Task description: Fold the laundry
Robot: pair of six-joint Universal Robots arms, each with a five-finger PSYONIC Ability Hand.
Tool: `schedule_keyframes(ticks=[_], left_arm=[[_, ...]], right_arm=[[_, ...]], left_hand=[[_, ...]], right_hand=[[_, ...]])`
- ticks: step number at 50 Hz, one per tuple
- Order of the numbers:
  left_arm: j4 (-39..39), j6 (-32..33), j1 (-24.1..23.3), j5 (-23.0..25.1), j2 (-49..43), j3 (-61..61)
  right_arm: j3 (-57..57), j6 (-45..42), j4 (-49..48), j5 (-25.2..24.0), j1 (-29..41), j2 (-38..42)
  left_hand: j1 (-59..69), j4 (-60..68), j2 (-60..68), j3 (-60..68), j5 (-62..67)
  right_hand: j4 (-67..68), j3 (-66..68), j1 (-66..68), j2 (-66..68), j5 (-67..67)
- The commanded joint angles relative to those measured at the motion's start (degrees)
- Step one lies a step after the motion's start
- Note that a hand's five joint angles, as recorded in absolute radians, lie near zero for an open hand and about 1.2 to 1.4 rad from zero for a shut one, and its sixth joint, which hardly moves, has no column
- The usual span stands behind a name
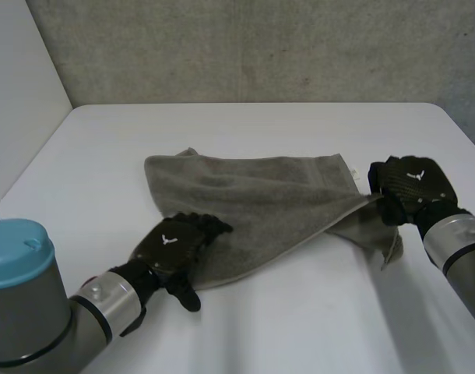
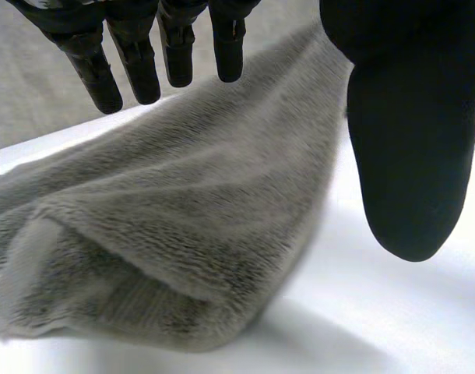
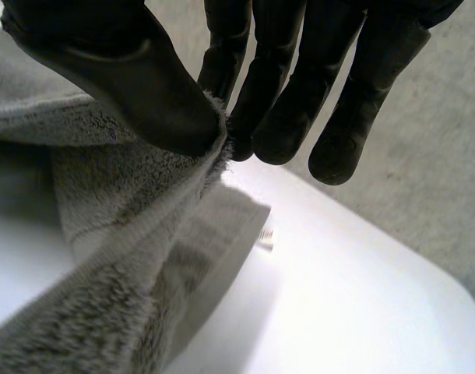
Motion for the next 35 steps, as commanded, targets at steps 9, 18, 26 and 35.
schedule_keyframes(ticks=[9, 18, 26, 35], left_arm=[[0.3, -1.8, -6.3, -9.6, -7.4, 5.5], [0.3, -7.3, -9.4, -18.9, -11.1, 8.6], [2.1, -7.3, -10.9, -19.6, -13.6, 9.5], [5.1, -6.8, -11.5, -25.6, -16.1, 11.8]], right_arm=[[-6.1, 3.0, 12.3, -0.4, 6.2, -14.4], [-5.9, 3.0, 12.9, 0.0, 9.2, -14.8], [-6.1, 3.2, 13.0, 0.0, 9.4, -15.9], [-7.6, 3.5, 14.7, 0.0, 9.9, -16.8]], left_hand=[[0.8, 1.0, 1.0, 1.0, 0.8], [1.0, 1.1, 1.2, 1.1, 1.0], [1.4, 1.5, 1.5, 1.5, 1.3], [3.4, 3.5, 3.5, 3.5, 3.3]], right_hand=[[2.8, 2.8, 3.3, 4.2, 3.1], [2.8, 2.8, 3.3, 4.2, 3.1], [2.8, 2.8, 3.3, 4.2, 3.1], [2.8, 2.8, 3.3, 4.2, 3.1]])
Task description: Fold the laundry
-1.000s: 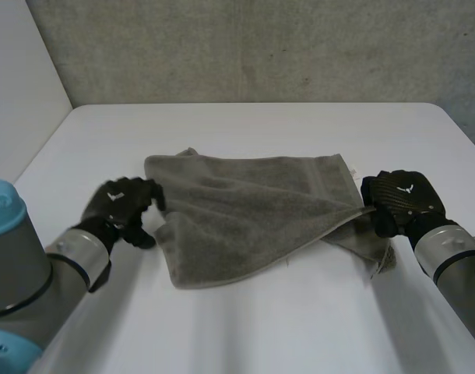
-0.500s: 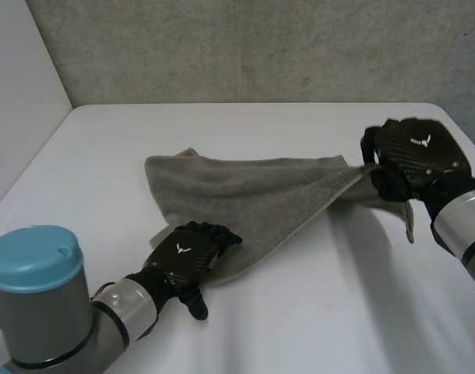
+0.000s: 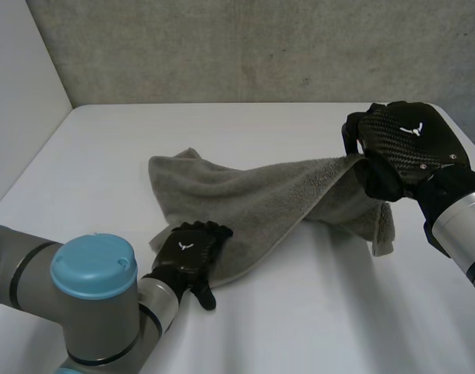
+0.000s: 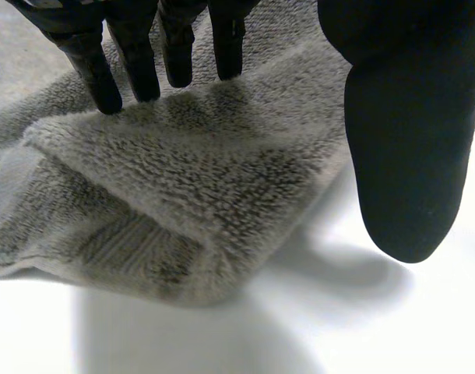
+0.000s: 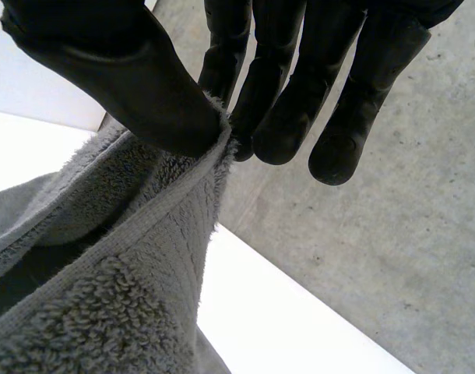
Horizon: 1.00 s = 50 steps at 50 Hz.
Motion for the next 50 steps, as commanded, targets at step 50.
schedule_keyframes(ticks=[50], left_arm=[[1.9, 0.4, 19.1, -3.0, 31.0, 4.9]], right_arm=[[-21.6, -1.0, 10.4, -1.0, 0.0, -1.9]], left_hand=[[66.7, 66.9, 66.8, 66.8, 66.7]], right_hand=[[2.8, 2.8, 3.3, 4.2, 3.1]])
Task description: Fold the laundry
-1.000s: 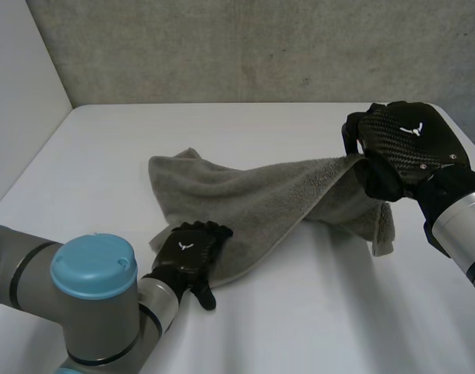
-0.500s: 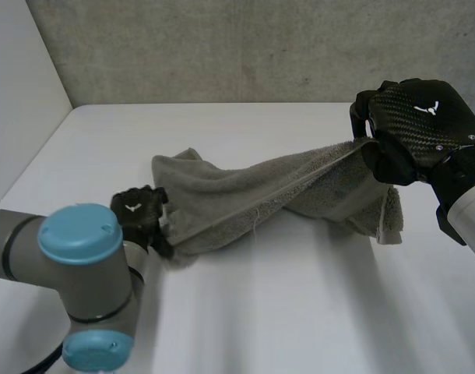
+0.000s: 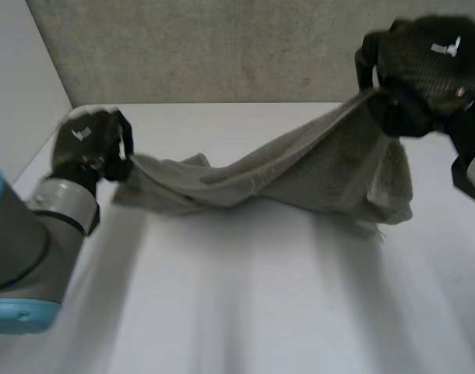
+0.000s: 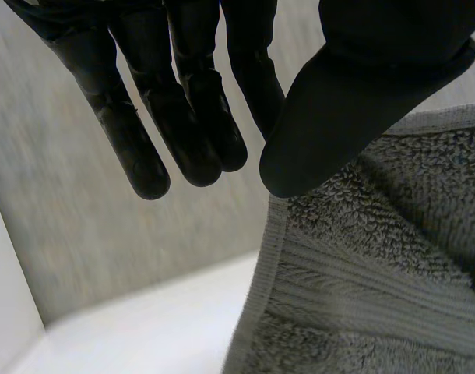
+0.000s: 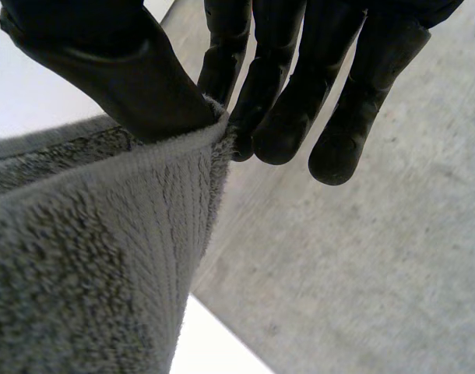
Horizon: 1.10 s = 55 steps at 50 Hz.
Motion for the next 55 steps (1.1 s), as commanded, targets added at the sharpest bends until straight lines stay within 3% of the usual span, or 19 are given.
schedule_keyframes(ticks=[1, 6, 11, 13, 15, 17, 24, 29, 36, 37, 39, 43, 45, 50, 55], left_arm=[[-1.6, 0.4, 3.7, 0.7, 11.4, 2.2], [-7.1, 0.9, 6.2, 0.9, 18.9, 9.0], [-14.3, 1.6, 6.3, 2.0, 19.4, 14.3], [-17.0, 2.2, 6.5, 3.1, 19.0, 15.4], [-19.2, 3.1, 6.7, 4.5, 18.6, 16.0], [-21.2, 6.3, 6.9, 6.9, 15.5, 16.0], [-22.9, 15.4, 6.8, 7.5, 2.9, 17.3], [-23.3, 20.1, 6.7, 7.3, -8.2, 22.9], [-22.9, 20.3, 6.3, 5.6, -16.3, 38.2], [-22.7, 19.6, 6.2, 4.7, -16.5, 42.2], [-19.1, 15.6, 6.3, 2.5, -15.9, 49.4], [-12.4, 9.8, 6.7, -1.0, -13.7, 52.2], [-7.6, 6.1, 6.8, -4.1, -11.1, 51.5], [-6.6, 5.3, 7.3, -5.0, -9.6, 45.1], [-7.0, 5.4, 8.6, -4.2, -7.8, 31.3]], right_arm=[[-11.2, -0.4, 5.6, -0.1, -0.2, 0.0], [-20.9, -2.2, 11.3, -0.4, -0.8, 0.4], [-30.5, -5.4, 17.5, -0.4, -0.9, 1.9], [-33.2, -7.1, 20.1, -0.4, -0.9, 3.5], [-37.7, -11.2, 25.6, -0.4, -1.0, 10.0], [-39.1, -13.8, 28.9, -0.4, -0.9, 13.5], [-39.9, -23.4, 37.5, -0.4, -0.1, 25.0], [-41.0, -25.8, 36.2, 0.3, -0.1, 32.7], [-54.4, -25.9, 20.6, 3.3, 0.8, 40.7], [-54.4, -25.9, 20.6, 3.3, 0.8, 40.7], [-57.6, -24.7, 8.5, 5.3, 1.1, 39.5], [-53.0, -21.2, -8.4, 6.5, 0.6, 32.9], [-50.4, -19.8, -11.5, 6.4, 0.5, 30.9], [-44.0, -17.7, -9.5, 4.9, 0.3, 28.0], [-38.2, -18.2, 3.4, 0.8, 0.3, 28.5]], left_hand=[[12.7, 10.4, 10.4, 10.4, 11.8], [12.7, 10.4, 10.4, 10.4, 11.8], [12.7, 10.4, 10.4, 10.4, 11.8], [12.7, 10.4, 10.4, 10.4, 11.8], [12.7, 10.4, 10.4, 10.4, 11.8], [12.7, 10.4, 10.4, 10.4, 11.8], [12.7, 10.4, 10.4, 10.4, 11.8], [12.7, 10.4, 10.4, 10.4, 11.8], [12.7, 10.4, 10.4, 10.4, 11.8], [12.7, 10.4, 10.4, 10.4, 11.8], [12.7, 10.4, 10.4, 10.4, 11.8], [12.7, 10.4, 10.4, 10.4, 11.8], [12.7, 10.4, 10.4, 10.4, 11.8], [12.7, 10.4, 10.4, 10.4, 11.8], [12.7, 10.4, 10.4, 10.4, 11.8]], right_hand=[[2.8, 2.7, 3.3, 4.2, 3.1], [2.8, 2.7, 3.3, 4.2, 3.1], [2.8, 2.7, 3.3, 4.2, 3.1], [2.8, 2.7, 3.3, 4.2, 3.1], [2.8, 2.7, 3.3, 4.2, 3.1], [2.8, 2.7, 3.3, 4.2, 3.1], [2.8, 2.7, 3.3, 4.2, 3.1], [2.8, 2.7, 3.3, 4.2, 3.1], [2.8, 2.7, 3.3, 4.2, 3.1], [2.8, 2.7, 3.3, 4.2, 3.1], [2.8, 2.7, 3.3, 4.2, 3.1], [2.8, 2.7, 3.3, 4.2, 3.1], [2.8, 2.7, 3.3, 4.2, 3.1], [2.8, 2.7, 3.3, 4.2, 3.1], [2.8, 2.7, 3.3, 4.2, 3.1]])
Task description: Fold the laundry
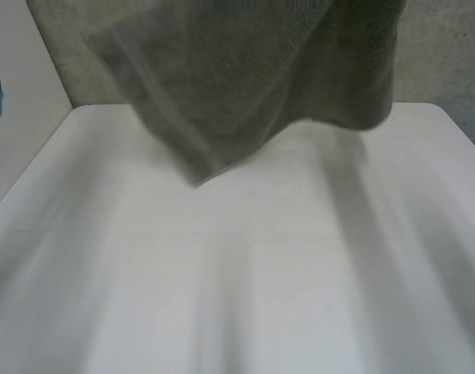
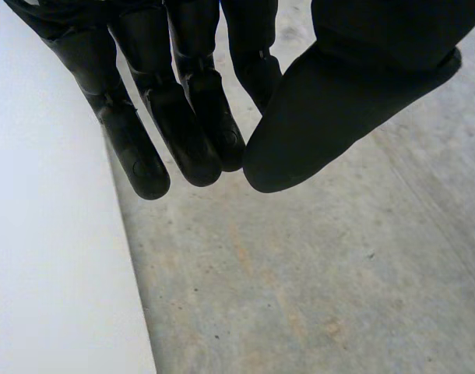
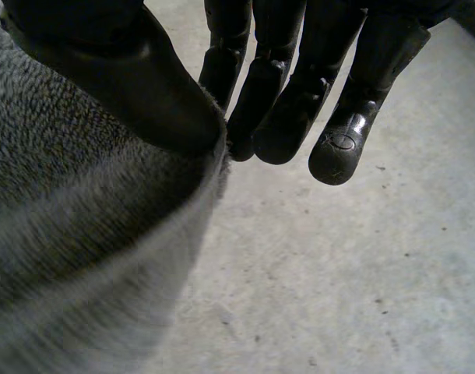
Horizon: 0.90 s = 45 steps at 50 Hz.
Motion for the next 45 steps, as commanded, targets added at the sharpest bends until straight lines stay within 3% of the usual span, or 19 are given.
schedule_keyframes(ticks=[1, 5, 11, 12, 13, 14, 15, 17, 20, 29, 35, 45], left_arm=[[-0.2, 0.0, 1.6, 1.6, 2.7, -21.7], [0.2, 0.0, 1.8, 5.1, 2.6, -31.0], [0.8, -0.2, 2.2, 11.7, 0.3, -43.7], [0.8, -0.4, 1.8, 12.6, -0.3, -45.2], [0.8, -0.4, 1.8, 12.6, -0.3, -45.2], [0.8, -0.5, 1.4, 13.0, -1.0, -46.3], [0.8, -0.5, 1.4, 13.0, -1.0, -46.3], [0.8, -0.8, -0.3, 13.2, -1.8, -47.2], [0.8, -0.8, -3.0, 13.2, -2.0, -47.6], [1.4, -1.6, -8.3, 12.8, -1.8, -47.5], [6.4, -7.1, -12.5, 12.4, -2.0, -47.2], [9.2, -12.1, -18.6, 7.1, -6.1, -43.9]], right_arm=[[10.2, -0.6, 17.9, -5.8, 0.0, 0.0], [20.2, -6.1, 24.4, -7.7, 0.4, 0.7], [29.1, -10.5, 22.8, -7.4, 2.2, -0.5], [30.6, -10.6, 22.0, -7.3, 3.1, -1.7], [31.4, -10.6, 21.3, -7.3, 3.8, -3.0], [31.4, -10.6, 21.3, -7.3, 3.8, -3.0], [31.9, -10.6, 20.7, -7.0, 4.3, -4.4], [31.7, -10.6, 20.3, -6.5, 4.7, -5.3], [30.5, -10.5, 20.7, -5.3, 5.3, -6.7], [27.1, -10.3, 22.5, 1.4, 8.4, -9.7], [25.0, -10.1, 24.9, 3.3, 11.1, -12.3], [19.4, -8.7, 29.5, 8.2, 19.2, -14.5]], left_hand=[[10.9, 10.2, 10.2, 10.3, 10.7], [10.9, 10.2, 10.2, 10.3, 10.7], [10.9, 10.2, 10.2, 10.3, 10.7], [-3.7, -4.4, -4.4, -4.4, -4.0], [-3.9, -4.6, -4.5, -4.5, -4.1], [-22.0, -22.7, -22.7, -22.7, -22.3], [-22.2, -22.9, -22.9, -22.8, -22.4], [-39.5, -40.2, -40.1, -40.1, -39.7], [-46.7, -47.5, -47.4, -47.4, -47.0], [-54.8, -55.6, -55.5, -55.5, -55.1], [-56.5, -57.2, -57.2, -57.2, -56.8], [-56.2, -56.9, -56.9, -56.8, -56.4]], right_hand=[[2.8, 2.7, 3.3, 4.2, 3.1], [2.8, 2.7, 3.3, 4.2, 3.1], [2.8, 2.7, 3.3, 4.2, 3.1], [2.8, 2.7, 3.3, 4.2, 3.1], [2.8, 2.7, 3.3, 4.2, 3.1], [2.8, 2.7, 3.3, 4.2, 3.1], [2.8, 2.7, 3.3, 4.2, 3.1], [2.8, 2.7, 3.3, 4.2, 3.1], [2.8, 2.7, 3.3, 4.2, 3.1], [2.8, 2.7, 3.3, 4.2, 3.1], [2.8, 2.7, 3.3, 4.2, 3.1], [2.8, 2.7, 3.3, 4.2, 3.1]])
